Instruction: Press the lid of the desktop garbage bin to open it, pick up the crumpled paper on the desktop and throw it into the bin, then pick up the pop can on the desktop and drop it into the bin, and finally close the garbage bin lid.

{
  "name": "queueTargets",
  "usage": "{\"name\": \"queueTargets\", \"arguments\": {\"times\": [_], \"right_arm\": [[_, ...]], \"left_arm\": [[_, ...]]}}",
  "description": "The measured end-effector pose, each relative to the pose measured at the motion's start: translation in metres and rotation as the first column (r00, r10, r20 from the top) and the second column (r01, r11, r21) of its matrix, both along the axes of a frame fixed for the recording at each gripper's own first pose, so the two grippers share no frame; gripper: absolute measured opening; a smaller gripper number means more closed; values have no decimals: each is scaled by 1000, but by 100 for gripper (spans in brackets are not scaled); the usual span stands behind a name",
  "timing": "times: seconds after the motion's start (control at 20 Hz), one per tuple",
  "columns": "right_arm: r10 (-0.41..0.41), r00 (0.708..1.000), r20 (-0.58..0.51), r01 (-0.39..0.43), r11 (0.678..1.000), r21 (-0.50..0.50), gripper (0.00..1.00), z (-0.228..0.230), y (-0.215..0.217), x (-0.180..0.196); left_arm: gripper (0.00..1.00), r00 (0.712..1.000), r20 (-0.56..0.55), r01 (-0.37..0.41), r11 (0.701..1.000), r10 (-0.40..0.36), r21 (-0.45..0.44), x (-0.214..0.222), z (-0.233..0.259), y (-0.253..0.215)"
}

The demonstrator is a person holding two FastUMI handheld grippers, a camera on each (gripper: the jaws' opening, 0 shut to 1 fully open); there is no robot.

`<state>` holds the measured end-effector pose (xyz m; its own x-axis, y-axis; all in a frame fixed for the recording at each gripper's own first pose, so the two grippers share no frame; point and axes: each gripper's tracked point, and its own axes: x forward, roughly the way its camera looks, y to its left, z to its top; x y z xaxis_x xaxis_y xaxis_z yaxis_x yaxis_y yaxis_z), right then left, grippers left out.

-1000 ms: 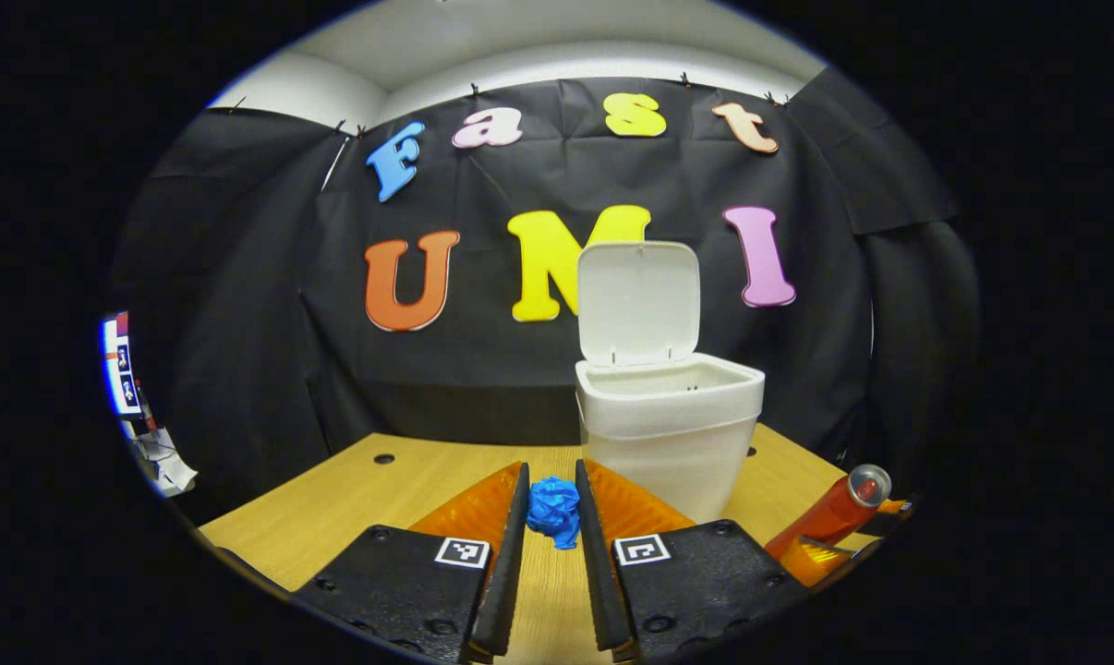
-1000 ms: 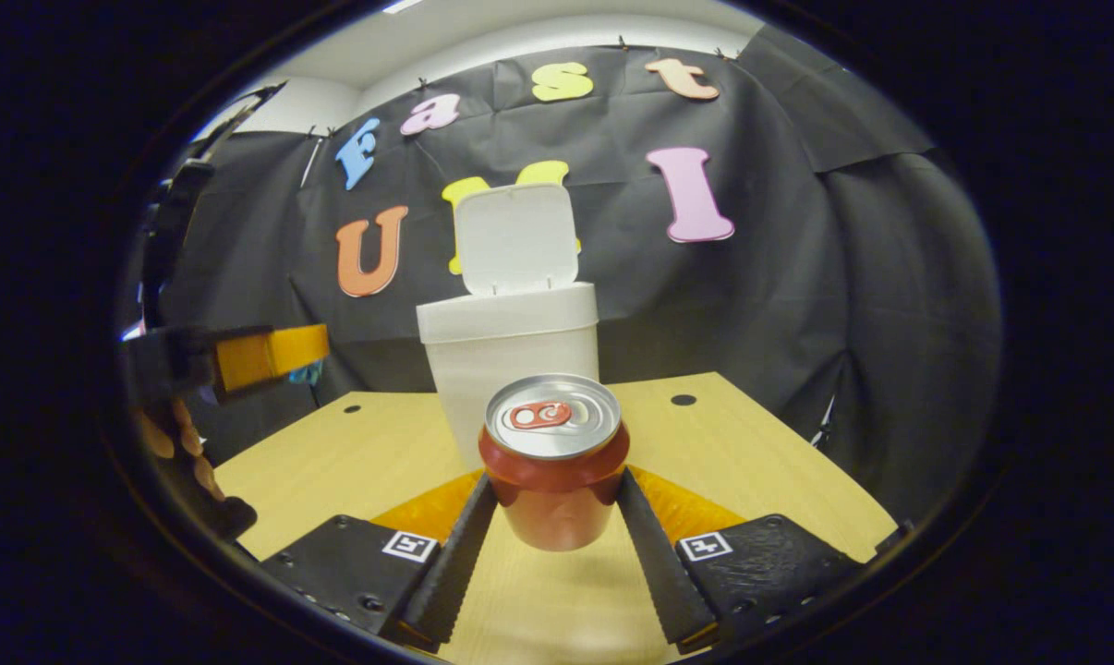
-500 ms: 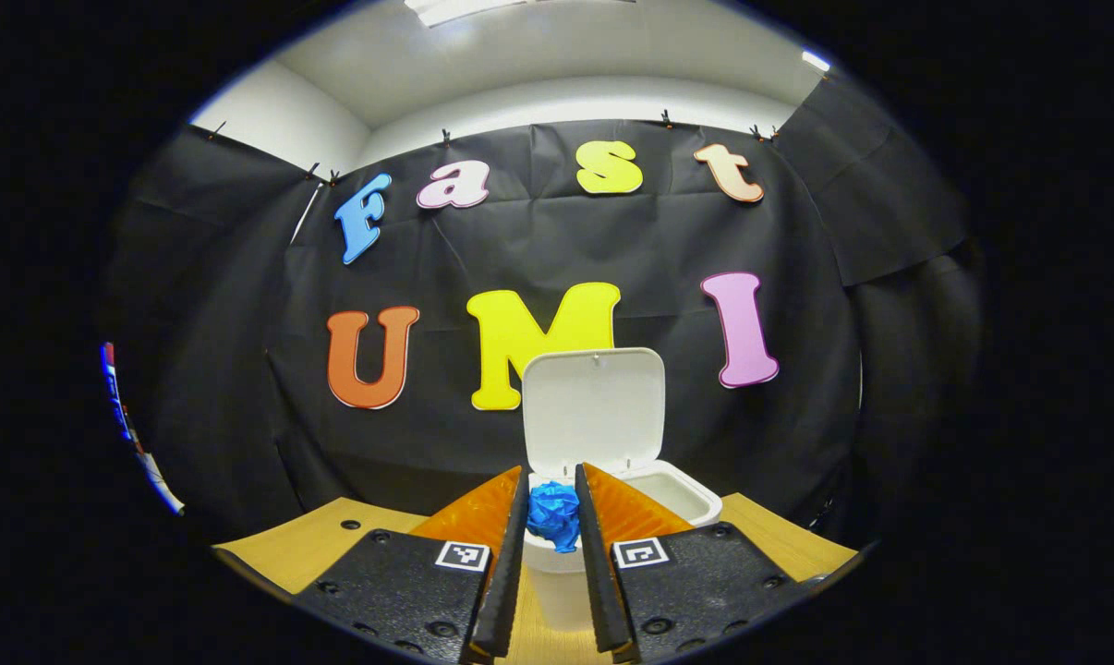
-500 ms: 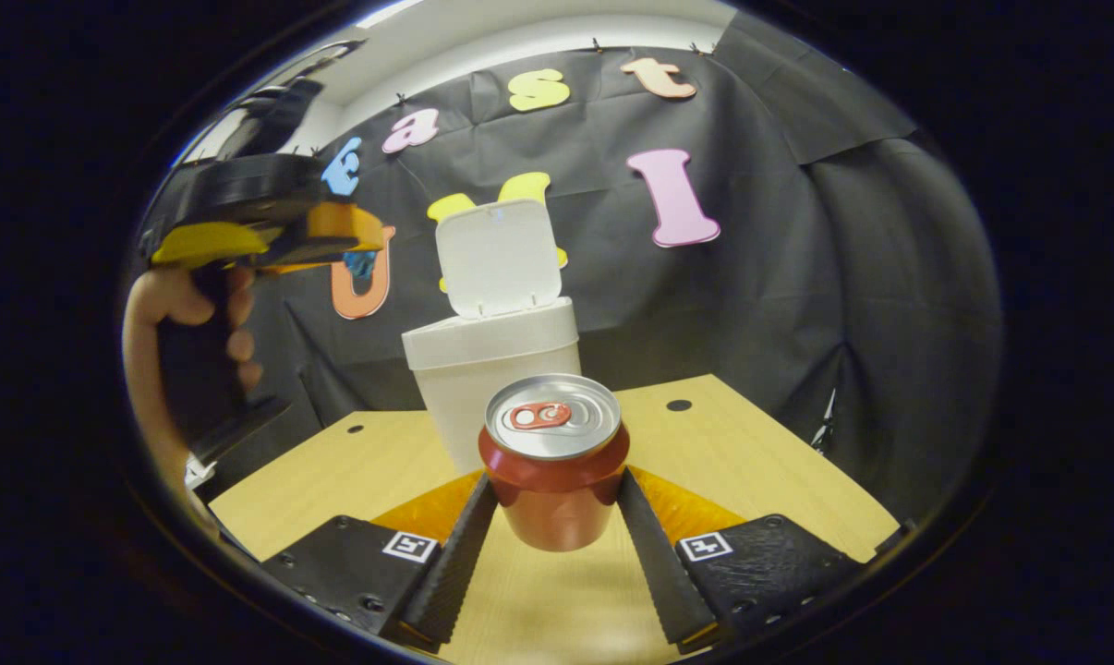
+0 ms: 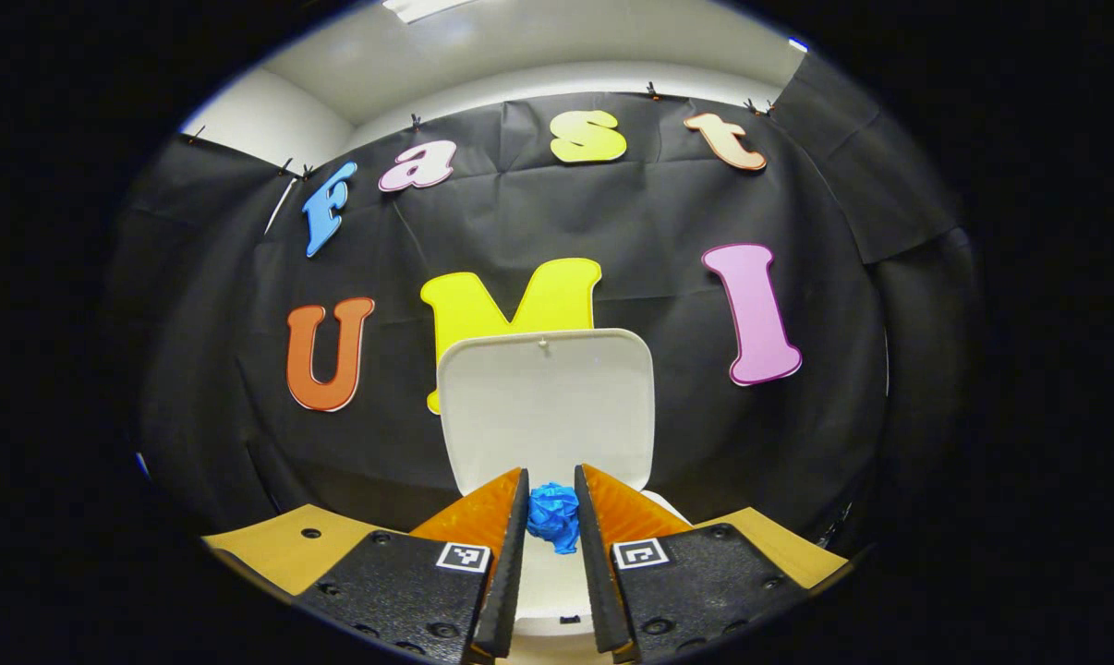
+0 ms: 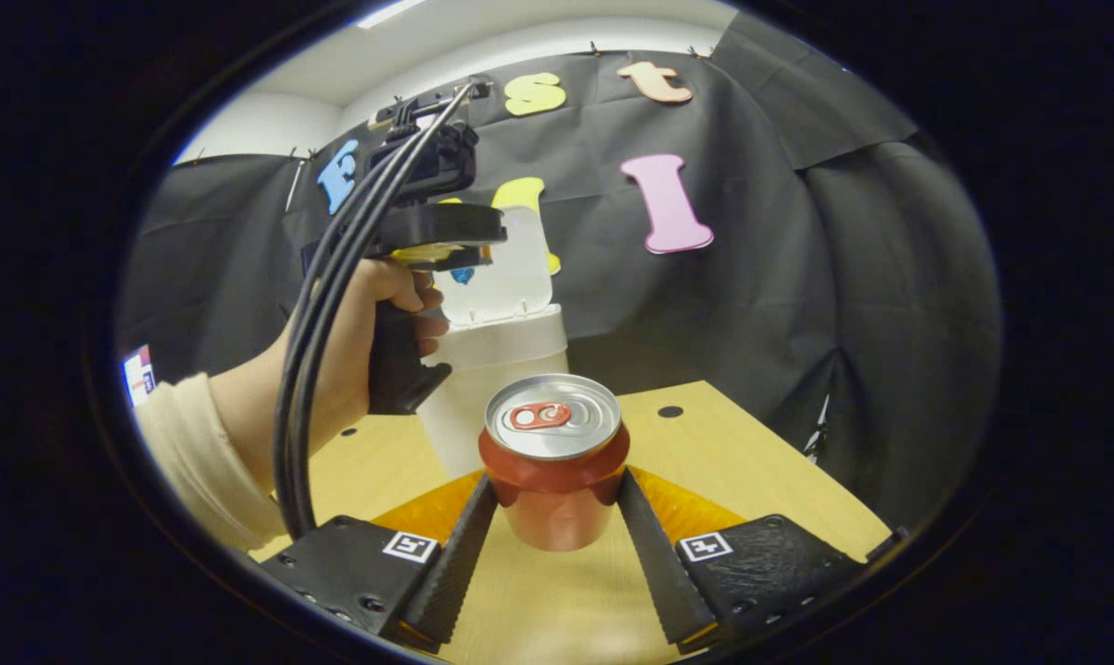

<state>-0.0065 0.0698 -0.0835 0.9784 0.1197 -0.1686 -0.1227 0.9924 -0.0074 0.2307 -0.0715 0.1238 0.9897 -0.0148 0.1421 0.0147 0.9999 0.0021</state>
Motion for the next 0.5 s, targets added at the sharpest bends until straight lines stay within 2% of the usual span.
{"name": "queueTargets", "arguments": {"times": [0.15, 0.3, 0.5], "right_arm": [[-8, 1000, 1, 8, 1000, 26, 80, 5, -7, 1], [-2, 1000, 0, 2, 1000, 20, 80, 5, -5, 3], [4, 1000, 2, -4, 1000, 11, 80, 7, -4, 0]], "left_arm": [[34, 1000, -1, -2, 999, 2, 34, 2, 3, -2], [34, 1000, 0, 8, 1000, -8, 19, 2, 3, -6], [41, 999, -9, 45, 999, -45, 16, 3, 0, -20]]}}
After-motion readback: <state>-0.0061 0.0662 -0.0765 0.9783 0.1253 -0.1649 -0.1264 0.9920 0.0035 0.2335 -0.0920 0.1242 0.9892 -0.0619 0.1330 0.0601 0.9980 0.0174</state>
